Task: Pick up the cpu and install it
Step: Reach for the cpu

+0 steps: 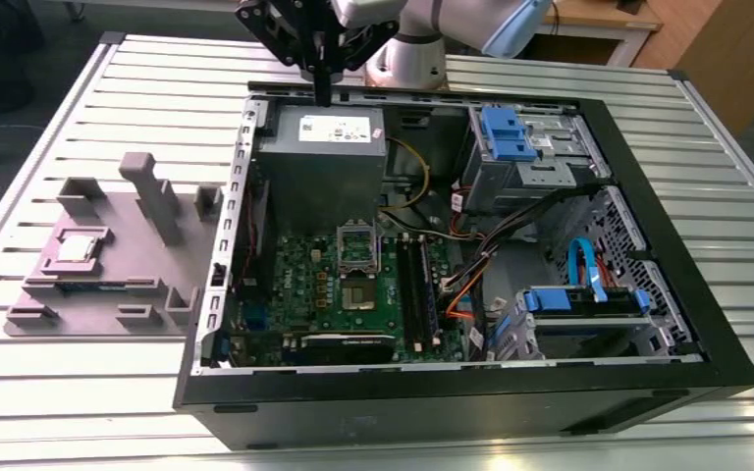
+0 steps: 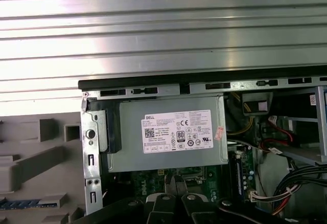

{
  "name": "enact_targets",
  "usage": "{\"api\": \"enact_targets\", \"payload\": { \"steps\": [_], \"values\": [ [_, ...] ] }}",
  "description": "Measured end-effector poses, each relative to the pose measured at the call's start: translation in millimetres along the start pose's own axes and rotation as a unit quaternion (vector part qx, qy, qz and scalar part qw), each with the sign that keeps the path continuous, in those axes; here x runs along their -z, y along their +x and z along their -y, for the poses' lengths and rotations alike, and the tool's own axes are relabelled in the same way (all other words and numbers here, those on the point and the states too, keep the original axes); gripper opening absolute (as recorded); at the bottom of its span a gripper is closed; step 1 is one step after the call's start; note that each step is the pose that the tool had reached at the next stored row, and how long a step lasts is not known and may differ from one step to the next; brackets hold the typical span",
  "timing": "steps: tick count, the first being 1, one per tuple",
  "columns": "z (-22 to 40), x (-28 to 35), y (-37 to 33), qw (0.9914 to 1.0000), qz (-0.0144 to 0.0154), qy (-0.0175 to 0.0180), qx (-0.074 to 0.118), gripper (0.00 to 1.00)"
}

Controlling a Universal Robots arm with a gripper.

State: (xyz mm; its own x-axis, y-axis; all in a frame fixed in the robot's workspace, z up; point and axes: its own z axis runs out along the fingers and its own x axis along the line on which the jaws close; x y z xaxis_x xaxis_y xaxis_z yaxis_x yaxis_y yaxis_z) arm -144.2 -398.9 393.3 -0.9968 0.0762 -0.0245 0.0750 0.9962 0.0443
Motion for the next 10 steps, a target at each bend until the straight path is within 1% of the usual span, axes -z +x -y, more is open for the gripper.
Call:
{"api": "enact_targets", "payload": {
  "steps": [7,10],
  "values": [
    [0.6,0.2,8.5,1.00000,0.0001,0.0000,0.000,0.11],
    [0.8,0.2,10.9,1.00000,0.0002,-0.0001,0.000,0.11]
  ]
}}
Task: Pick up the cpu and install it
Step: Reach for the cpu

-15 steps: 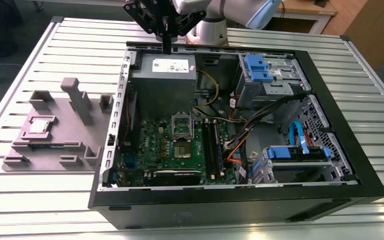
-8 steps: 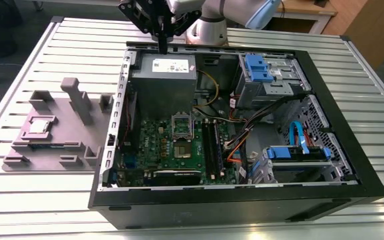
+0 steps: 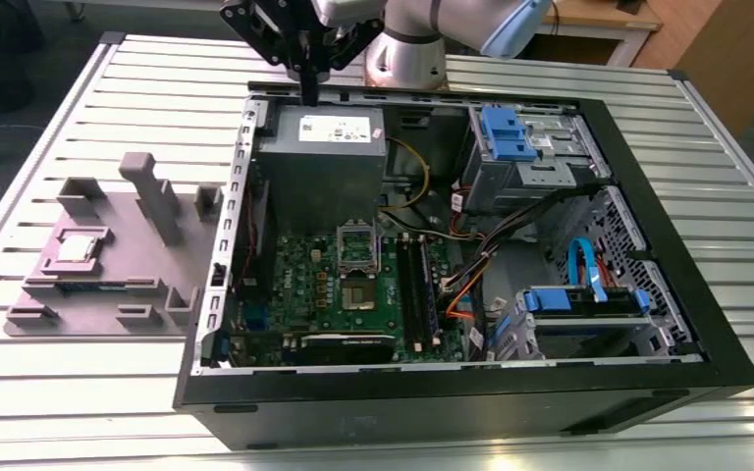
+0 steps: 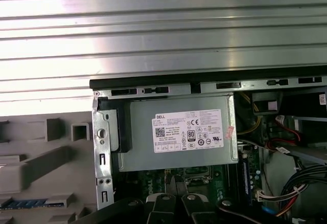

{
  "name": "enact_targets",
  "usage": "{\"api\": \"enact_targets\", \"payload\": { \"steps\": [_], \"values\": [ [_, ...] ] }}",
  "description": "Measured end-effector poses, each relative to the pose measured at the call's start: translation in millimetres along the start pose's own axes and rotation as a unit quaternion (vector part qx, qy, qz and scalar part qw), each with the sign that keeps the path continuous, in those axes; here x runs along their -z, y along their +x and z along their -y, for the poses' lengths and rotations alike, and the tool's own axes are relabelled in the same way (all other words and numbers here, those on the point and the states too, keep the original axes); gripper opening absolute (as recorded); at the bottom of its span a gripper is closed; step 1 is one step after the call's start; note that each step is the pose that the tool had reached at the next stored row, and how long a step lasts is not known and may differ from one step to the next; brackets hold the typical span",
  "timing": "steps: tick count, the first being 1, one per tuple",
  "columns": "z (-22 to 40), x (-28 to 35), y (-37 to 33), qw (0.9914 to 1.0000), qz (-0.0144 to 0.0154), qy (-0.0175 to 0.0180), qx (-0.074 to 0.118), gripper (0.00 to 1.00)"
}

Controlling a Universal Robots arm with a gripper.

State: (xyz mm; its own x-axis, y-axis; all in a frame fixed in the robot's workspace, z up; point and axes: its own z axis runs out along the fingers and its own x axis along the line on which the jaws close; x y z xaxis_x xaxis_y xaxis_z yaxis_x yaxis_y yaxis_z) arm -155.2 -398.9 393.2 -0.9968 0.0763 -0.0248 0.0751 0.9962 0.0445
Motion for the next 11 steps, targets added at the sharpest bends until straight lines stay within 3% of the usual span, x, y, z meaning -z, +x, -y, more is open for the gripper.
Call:
{"api": "enact_targets", "payload": {
  "steps": [11],
  "values": [
    [0.3,0.1,3.2,1.00000,0.0000,0.0000,0.000,0.11]
  ]
}}
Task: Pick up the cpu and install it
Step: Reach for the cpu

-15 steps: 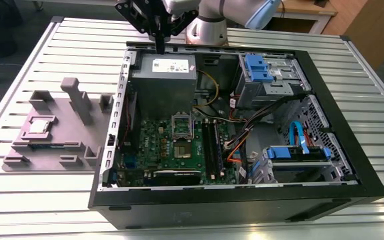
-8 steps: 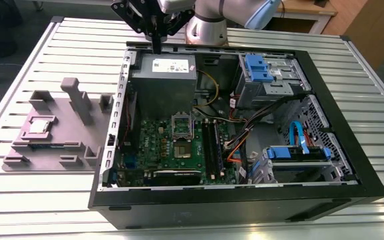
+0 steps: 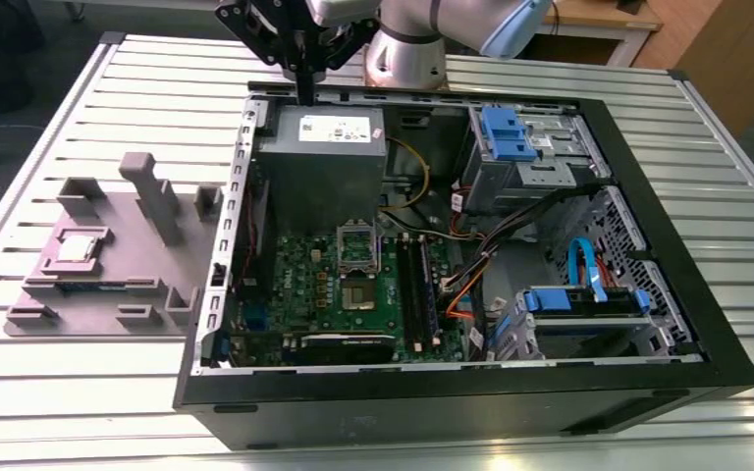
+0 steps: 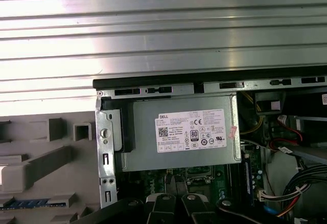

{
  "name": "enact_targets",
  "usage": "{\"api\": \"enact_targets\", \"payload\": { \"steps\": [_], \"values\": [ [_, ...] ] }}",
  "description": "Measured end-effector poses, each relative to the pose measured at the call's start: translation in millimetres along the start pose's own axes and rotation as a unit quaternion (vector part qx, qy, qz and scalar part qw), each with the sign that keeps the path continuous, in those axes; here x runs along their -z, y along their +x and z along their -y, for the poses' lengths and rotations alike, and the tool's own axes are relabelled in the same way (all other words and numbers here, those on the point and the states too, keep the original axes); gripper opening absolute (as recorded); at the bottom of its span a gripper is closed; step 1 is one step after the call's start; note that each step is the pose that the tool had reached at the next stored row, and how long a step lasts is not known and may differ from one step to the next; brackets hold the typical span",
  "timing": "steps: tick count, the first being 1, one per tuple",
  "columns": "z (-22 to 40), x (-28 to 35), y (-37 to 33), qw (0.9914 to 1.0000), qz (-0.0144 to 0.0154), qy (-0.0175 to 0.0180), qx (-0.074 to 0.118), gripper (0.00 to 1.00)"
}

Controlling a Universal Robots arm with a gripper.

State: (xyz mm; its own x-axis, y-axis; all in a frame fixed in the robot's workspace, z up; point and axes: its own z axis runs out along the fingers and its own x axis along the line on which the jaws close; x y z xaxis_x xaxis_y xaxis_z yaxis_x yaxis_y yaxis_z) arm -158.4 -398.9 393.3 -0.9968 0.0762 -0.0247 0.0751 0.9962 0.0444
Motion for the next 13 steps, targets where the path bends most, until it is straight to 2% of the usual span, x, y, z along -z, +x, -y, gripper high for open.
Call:
{"api": "enact_targets", "payload": {
  "steps": [13],
  "values": [
    [0.3,0.1,4.1,1.00000,0.0000,0.0000,0.000,0.11]
  ]
}}
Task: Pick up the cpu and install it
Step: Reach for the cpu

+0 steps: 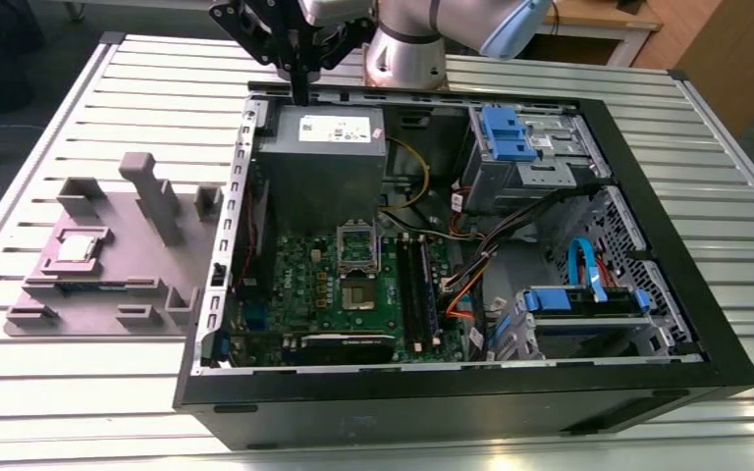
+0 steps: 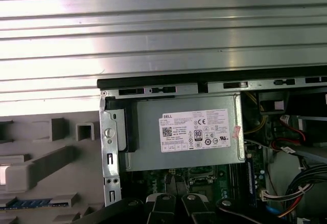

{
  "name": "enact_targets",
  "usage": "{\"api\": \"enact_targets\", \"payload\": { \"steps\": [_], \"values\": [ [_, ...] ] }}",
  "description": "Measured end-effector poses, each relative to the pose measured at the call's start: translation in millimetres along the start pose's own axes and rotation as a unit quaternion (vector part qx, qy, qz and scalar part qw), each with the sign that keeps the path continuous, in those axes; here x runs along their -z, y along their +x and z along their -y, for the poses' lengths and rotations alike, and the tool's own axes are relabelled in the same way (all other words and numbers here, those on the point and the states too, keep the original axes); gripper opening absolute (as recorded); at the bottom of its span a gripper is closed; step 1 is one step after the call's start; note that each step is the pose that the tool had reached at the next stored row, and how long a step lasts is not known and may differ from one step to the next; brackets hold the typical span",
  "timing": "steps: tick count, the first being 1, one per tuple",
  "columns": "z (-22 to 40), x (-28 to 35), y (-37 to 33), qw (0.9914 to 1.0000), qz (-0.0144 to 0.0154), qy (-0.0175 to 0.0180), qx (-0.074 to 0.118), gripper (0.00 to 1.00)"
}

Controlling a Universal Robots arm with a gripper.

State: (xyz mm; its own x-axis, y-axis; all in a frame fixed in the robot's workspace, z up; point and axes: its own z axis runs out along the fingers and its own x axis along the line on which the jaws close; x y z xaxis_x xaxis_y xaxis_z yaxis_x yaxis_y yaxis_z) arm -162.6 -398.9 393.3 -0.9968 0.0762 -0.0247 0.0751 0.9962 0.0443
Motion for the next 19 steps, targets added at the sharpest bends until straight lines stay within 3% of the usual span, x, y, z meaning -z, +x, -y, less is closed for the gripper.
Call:
{"api": "enact_targets", "payload": {
  "steps": [9,19],
  "values": [
    [0.2,0.0,2.6,1.00000,0.0000,-0.0001,0.000,0.11],
    [0.8,0.3,10.9,1.00000,0.0000,0.0000,0.000,0.11]
  ]
}}
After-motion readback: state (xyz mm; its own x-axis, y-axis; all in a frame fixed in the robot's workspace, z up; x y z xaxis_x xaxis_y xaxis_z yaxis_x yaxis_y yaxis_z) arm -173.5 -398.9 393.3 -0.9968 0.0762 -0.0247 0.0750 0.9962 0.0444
